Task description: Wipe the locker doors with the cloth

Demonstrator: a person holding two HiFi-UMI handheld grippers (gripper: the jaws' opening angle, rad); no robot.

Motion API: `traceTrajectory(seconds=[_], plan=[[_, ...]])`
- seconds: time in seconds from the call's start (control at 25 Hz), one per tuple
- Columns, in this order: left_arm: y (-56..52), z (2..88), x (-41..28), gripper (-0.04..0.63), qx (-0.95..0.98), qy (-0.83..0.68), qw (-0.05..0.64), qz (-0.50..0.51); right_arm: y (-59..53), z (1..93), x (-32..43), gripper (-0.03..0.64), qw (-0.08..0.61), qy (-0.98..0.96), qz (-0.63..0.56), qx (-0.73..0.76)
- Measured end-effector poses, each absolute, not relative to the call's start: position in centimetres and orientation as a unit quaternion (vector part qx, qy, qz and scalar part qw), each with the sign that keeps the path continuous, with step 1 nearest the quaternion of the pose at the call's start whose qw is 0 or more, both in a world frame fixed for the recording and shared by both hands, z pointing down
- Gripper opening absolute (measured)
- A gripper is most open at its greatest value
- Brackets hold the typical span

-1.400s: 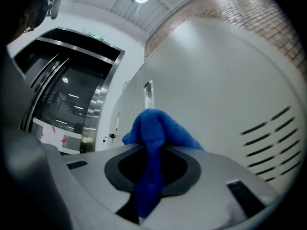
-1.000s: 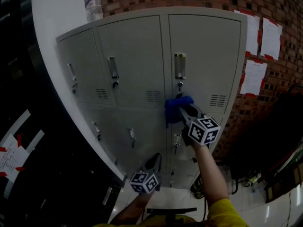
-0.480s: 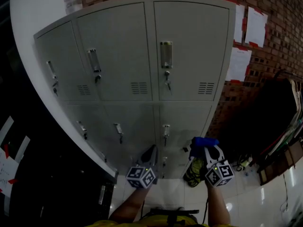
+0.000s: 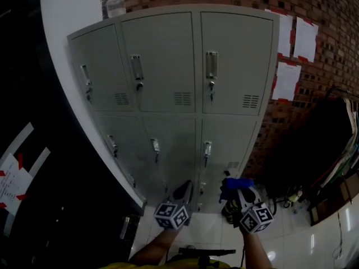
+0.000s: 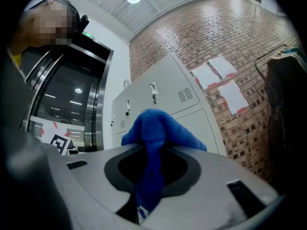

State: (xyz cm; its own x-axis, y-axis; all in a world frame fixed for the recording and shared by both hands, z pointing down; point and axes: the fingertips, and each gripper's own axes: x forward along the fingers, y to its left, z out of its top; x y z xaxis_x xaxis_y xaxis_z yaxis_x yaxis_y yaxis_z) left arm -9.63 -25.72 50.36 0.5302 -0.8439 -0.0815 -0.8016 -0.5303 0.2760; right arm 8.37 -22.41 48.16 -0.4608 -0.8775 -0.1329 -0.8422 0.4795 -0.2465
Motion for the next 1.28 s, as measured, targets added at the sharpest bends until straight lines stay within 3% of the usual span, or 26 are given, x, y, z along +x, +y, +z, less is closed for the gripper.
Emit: traceTrajectory(seconds=[0.36, 0.76, 1.28], plan=[[-8.8, 51.8, -7.8, -0.008, 0.862, -0.486, 0.092, -0.113, -4.0, 50.2, 10.9, 0.071, 0.129, 0.856, -0.080, -0.494], [12.7, 54.0, -7.6, -0.008, 0.848, -0.509, 0.120, -0.088, 18.3, 55.7, 14.0, 0.069, 0.119, 0.844, -0.168, -0.496], [21.5, 50.9, -11.4, -0.008, 0.858, -0.493, 0.102, -0.097, 24.8, 51.7, 7.6, 0.069, 0.151, 0.847, -0.132, -0.492]])
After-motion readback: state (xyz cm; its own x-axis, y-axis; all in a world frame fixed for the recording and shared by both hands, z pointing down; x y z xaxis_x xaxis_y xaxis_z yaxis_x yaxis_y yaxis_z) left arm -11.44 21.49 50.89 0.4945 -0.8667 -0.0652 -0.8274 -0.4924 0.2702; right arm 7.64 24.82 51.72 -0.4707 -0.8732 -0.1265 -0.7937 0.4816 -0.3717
